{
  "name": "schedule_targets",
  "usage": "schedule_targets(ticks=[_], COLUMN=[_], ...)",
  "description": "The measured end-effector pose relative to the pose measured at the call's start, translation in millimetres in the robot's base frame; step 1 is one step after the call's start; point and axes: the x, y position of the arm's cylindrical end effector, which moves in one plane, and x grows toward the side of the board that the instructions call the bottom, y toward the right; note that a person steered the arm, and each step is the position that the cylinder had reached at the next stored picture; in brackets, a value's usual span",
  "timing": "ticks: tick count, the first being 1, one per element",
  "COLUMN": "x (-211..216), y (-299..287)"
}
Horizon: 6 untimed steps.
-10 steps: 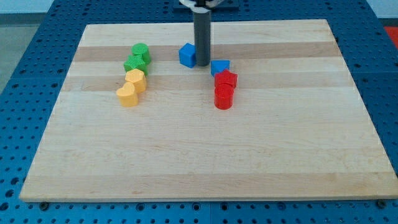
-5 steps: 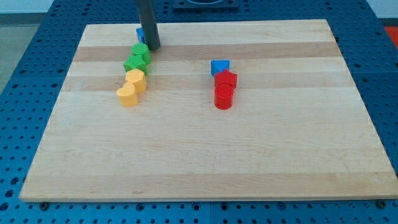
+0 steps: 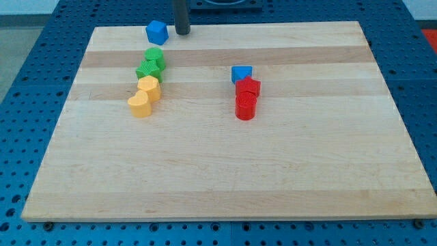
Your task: Move the blue cube diagonally to the green circle
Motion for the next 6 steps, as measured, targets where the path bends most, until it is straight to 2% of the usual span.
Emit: schedule_targets(ticks=[3,4,6], x=[24,28,46], y=[-74,-82,-15])
